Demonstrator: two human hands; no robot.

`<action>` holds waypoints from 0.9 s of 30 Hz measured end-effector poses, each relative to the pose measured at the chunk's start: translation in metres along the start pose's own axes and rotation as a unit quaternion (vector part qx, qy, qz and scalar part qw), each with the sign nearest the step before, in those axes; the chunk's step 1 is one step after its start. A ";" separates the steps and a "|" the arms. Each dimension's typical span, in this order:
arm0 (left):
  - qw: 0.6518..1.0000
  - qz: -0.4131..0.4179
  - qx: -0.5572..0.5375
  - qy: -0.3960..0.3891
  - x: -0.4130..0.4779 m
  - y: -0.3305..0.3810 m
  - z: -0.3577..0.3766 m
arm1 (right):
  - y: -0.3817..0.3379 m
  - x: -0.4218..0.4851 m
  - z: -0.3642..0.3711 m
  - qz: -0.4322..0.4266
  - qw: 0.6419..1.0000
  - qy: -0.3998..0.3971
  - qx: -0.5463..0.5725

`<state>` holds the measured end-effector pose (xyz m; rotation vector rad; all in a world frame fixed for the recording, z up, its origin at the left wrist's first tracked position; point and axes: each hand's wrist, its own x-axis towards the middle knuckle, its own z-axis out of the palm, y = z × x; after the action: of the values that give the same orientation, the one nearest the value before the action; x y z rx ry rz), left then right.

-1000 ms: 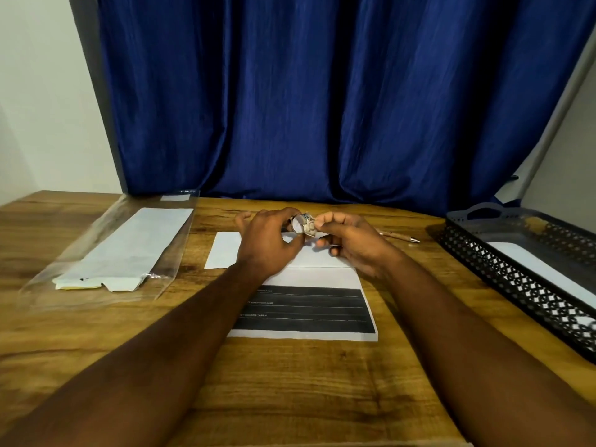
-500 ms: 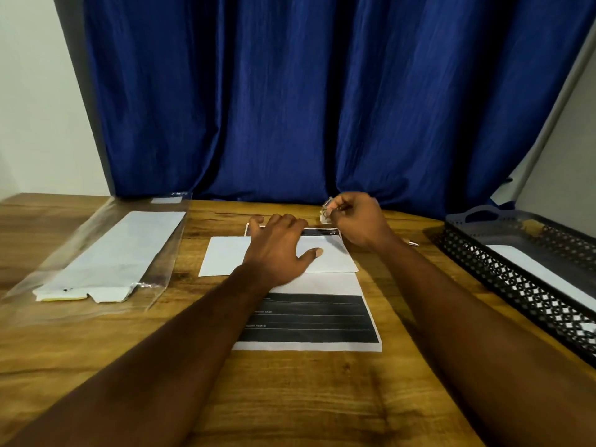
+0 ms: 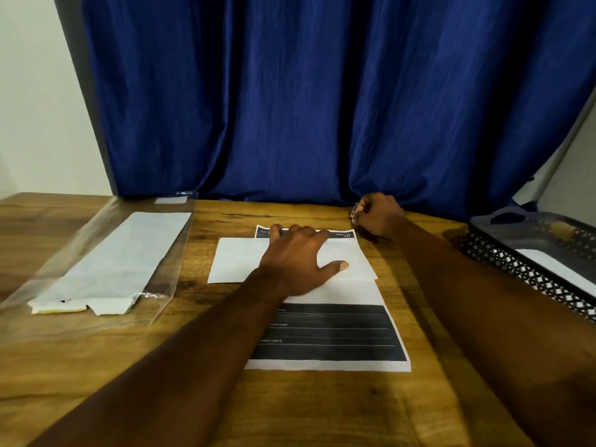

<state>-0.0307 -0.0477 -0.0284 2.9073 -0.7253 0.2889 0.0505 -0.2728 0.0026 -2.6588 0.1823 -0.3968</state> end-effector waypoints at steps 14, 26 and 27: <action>0.998 0.005 -0.029 0.048 -0.001 -0.005 0.000 | -0.016 -0.078 -0.029 -0.004 0.949 -0.002 0.316; 0.990 0.033 -0.035 0.133 -0.005 -0.007 -0.001 | -0.008 -0.103 -0.014 -0.001 0.939 -0.053 0.340; 0.990 0.032 -0.041 0.129 -0.005 -0.007 -0.001 | -0.008 -0.103 -0.014 -0.006 0.940 -0.053 0.336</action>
<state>-0.0314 -0.0393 -0.0292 2.7027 -0.7671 0.6122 -0.0511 -0.2518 -0.0075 -1.9981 -0.0079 -0.2560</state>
